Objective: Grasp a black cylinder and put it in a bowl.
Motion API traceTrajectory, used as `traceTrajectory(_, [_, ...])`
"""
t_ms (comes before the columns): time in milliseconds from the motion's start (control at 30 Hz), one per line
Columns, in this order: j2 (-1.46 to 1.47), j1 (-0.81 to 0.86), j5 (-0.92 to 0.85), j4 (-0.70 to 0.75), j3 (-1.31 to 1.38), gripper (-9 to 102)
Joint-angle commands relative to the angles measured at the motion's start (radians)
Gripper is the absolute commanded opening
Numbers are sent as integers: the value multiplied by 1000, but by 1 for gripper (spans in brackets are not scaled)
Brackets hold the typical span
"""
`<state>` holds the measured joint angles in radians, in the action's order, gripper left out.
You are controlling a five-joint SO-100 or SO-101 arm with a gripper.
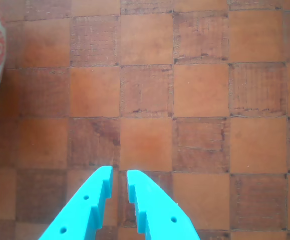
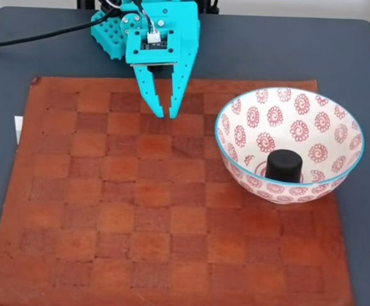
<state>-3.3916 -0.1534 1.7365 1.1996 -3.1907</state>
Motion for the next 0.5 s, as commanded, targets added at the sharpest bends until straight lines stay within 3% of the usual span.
traceTrajectory(0, [-48, -8, -8, 2, 3, 2])
traceTrajectory(467, [-48, 3, -8, 2, 3, 2])
